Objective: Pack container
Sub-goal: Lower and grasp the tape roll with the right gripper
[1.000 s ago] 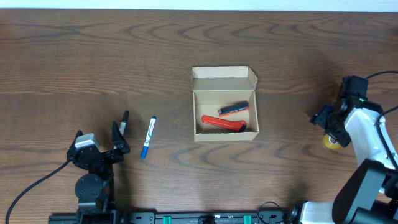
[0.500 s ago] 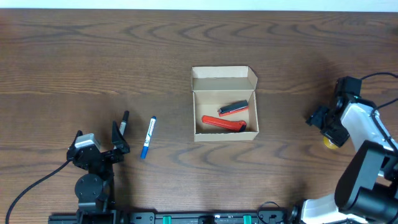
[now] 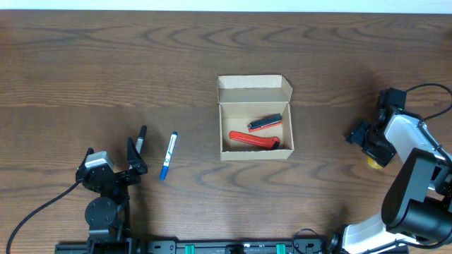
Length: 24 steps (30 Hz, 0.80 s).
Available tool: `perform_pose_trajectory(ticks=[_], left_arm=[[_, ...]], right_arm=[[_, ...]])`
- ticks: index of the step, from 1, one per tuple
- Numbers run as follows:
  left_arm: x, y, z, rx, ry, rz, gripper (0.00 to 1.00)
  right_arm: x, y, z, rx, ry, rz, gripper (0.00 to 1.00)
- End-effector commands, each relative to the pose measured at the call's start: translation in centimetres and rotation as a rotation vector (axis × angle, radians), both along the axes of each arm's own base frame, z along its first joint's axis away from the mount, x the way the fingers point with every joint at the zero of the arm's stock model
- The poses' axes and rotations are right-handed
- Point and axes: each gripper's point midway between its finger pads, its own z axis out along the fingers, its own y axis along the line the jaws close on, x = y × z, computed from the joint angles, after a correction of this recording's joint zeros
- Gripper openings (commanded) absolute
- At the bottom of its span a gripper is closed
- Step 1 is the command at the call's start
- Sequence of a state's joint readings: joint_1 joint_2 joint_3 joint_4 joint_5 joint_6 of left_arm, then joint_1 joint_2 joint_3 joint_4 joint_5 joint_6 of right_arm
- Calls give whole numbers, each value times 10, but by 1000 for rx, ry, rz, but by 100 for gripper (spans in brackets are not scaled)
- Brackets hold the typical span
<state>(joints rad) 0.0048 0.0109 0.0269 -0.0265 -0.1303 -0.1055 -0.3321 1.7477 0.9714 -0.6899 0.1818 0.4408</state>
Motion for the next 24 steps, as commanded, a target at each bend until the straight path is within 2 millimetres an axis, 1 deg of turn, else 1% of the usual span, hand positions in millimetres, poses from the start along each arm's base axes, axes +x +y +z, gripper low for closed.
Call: perform_pose_trajectory(ticks=[1,8,12,15,20,24], left_arm=[[-1,2,-18,-6,52,10,95],[-1,2,-18,-6,52,10,95],[-1,2,-18,-6,52,10,96],[-1,2,-18,-6,52,10,95],[-1,2,-18,-6,52,10,95],[-1,2,-18,-6,52,10,96]], right_arm=[[-3,0,-9,12,9,-21,80],[-4,0,-12,10,7,-14,80],[-6,1,-15,11,9,-14,79],[-9,2,-19,11,9,-14,78],[-17,6,-30,20,9,-13,78],[-20,7,-33,21,13,-13,79]])
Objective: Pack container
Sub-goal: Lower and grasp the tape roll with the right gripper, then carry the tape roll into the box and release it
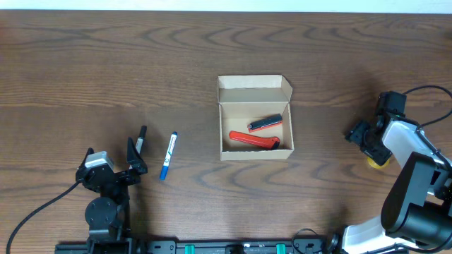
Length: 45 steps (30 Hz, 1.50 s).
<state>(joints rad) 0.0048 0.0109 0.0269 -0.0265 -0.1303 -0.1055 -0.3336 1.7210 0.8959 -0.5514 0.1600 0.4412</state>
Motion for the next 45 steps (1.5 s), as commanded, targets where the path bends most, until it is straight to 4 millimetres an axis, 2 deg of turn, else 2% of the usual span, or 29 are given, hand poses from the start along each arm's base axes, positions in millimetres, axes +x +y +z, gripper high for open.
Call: perform_pose_trajectory(ticks=[1,4,6,8,9,10,14,17,21,24,27,30,32,35,37,39,41,45], left_arm=[[-1,2,-18,-6,52,10,95],[-1,2,-18,-6,52,10,96],[-1,2,-18,-6,52,10,95],[-1,2,-18,-6,52,10,95],[-1,2,-18,-6,52,10,95],[-1,2,-18,-6,52,10,96],[-1,2,-18,-6,52,10,96],[-1,2,-18,-6,52,10,95],[-1,2,-18,-6,52,10,95],[-1,2,-18,-6,52,10,95],[-1,2,-18,-6,52,11,95],[-1,2,-18,-6,52,11,95],[-1,2,-18,-6,52,11,95],[-1,2,-18,-6,52,11,95],[-1,2,-18,-6,52,11,95],[-1,2,-18,-6,52,11,95],[-1,2,-18,-6,52,10,96],[-1,2,-18,-6,52,10,96]], right_arm=[[-29,7,-26,30,105,-13,79],[-28,7,-26,34,104,-13,78],[-28,8,-26,36,101,-12,65],[-26,7,-26,35,95,-12,36],[-25,7,-26,34,91,-12,27],[-25,7,-26,36,90,-12,23],[-24,8,-26,42,84,-11,20],[-24,8,-26,42,84,-11,2],[-22,11,-27,58,79,23,1],[-10,20,-25,99,43,118,1],[8,24,-12,104,-9,201,1],[39,34,21,96,-122,324,1],[66,47,58,95,-248,441,1],[102,87,134,116,-495,731,2],[112,117,183,116,-637,938,1],[110,146,222,96,-725,1130,1],[100,170,245,55,-731,1301,1],[67,216,257,13,-641,1639,1]])
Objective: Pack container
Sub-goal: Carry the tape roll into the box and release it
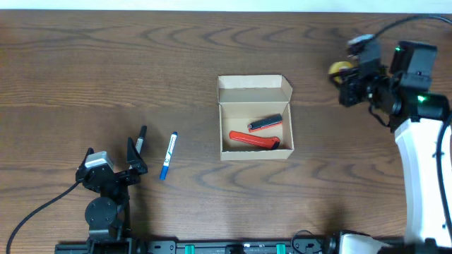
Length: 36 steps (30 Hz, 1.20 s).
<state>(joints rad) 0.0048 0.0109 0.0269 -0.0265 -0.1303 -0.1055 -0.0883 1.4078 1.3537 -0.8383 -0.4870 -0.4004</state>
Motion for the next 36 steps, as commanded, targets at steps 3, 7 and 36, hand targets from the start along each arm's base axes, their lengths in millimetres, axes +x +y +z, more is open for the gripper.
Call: perform_pose_trajectory(ticks=[3,7,36], left_arm=[[-1,2,-18,-6,52,11,96],[-1,2,-18,-6,52,10,95],[-1,2,-18,-6,52,10,95]], right_arm=[[-38,61,1,-248,-87,500,1],[-56,70,-16,-454,-62,647,1],[-61,161,-170,-575,184,1123,1]])
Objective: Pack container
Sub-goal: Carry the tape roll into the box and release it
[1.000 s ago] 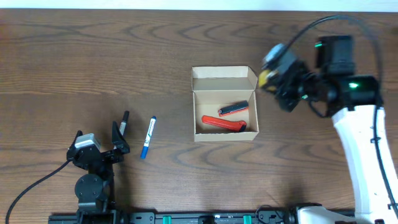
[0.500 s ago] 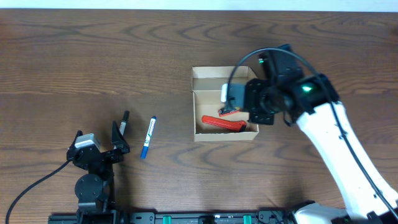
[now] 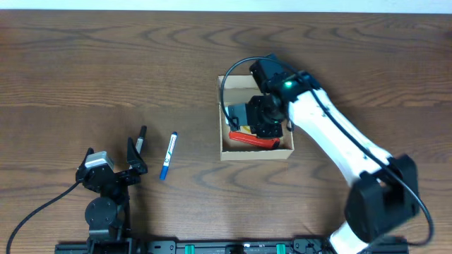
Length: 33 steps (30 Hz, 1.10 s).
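Note:
The open cardboard box (image 3: 254,82) stands in the middle of the table. A red tool (image 3: 256,142) lies along its front wall. My right arm reaches over the box from the right, and my right gripper (image 3: 242,121) is down inside its left half. A small yellow object (image 3: 245,130) shows at the fingertips, and the jaws look closed on it. The arm hides the black-and-red item in the box. A blue marker (image 3: 168,155) and a black marker (image 3: 141,138) lie on the table to the left. My left gripper (image 3: 111,159) rests open near the front edge, beside the black marker.
The right arm's base (image 3: 378,204) stands at the front right, with the arm's white link crossing diagonally toward the box. The left arm's base and cable (image 3: 102,212) sit at the front left. Dark wooden table (image 3: 85,63) all around.
My right gripper, which held the yellow object high at the back right of the box, is now down inside the box's left half. The left arm has not moved.
My right gripper was at the table's right edge, over a yellow object lying there. Later it held that object raised at the back right of the box. Now it is inside the box with it. The markers and left arm stayed put.

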Available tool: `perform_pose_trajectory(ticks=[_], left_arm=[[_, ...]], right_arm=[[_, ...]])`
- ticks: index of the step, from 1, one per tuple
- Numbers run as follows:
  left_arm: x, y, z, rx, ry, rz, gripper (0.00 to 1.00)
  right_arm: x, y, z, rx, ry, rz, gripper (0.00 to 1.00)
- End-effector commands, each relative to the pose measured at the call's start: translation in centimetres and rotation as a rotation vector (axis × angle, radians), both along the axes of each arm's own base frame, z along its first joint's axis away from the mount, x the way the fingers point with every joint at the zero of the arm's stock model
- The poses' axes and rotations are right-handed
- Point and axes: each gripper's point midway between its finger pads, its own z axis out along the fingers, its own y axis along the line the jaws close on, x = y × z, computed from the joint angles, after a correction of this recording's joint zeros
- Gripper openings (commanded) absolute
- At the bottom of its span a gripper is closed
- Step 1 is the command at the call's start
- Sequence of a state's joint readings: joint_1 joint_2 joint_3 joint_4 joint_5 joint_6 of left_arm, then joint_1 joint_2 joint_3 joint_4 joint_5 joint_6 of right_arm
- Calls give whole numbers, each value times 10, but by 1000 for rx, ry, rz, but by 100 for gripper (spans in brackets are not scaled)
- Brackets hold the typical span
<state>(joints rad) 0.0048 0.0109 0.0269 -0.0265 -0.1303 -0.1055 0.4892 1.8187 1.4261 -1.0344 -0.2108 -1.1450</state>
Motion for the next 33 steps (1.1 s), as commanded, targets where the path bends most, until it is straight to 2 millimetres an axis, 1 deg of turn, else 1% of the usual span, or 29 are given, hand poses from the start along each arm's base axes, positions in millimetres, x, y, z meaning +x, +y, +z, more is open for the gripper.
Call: perform_pose_trajectory(ticks=[1,5,8,13,14,15,19,20,23,25,27,30,33], left_arm=[[-1,2,-18,-6,52,10,96],[-1,2,-18,-6,52,10,95],[-1,2,-18,-6,52,10,95],[-1,2,-18,-6,52,11,95],[-1,2,-18,-6,52,10,96],[-1,2,-18,-6,52,10,95],[-1,2,-18,-6,52,10,95],[-1,2,-18,-6,52,10,95],[-1,2,-18,-6,52,10,95],[-1,2,-18,-6,52,10,96],[-1,2,-18,-6,52,10,95],[-1,2,-18,-6,52,10,95],[-1,0,-19,-8,53,1,96]], right_arm=[[3,5,-26,-13,55,14,1],[2,8,-56,-28,122,4,1],[-1,9,-66,-37,149,2,1],[2,12,-63,-24,132,2,2],[2,12,-63,-23,132,2,3],[2,12,-63,-23,133,-1,8],[3,12,-61,-22,131,-9,20],[3,12,-61,-21,130,-9,22],[4,13,-56,-13,120,-8,22],[7,14,-49,-3,101,-8,22],[12,17,-35,25,72,-21,22],[19,26,3,119,14,-33,22],[25,35,55,257,-36,-96,24]])
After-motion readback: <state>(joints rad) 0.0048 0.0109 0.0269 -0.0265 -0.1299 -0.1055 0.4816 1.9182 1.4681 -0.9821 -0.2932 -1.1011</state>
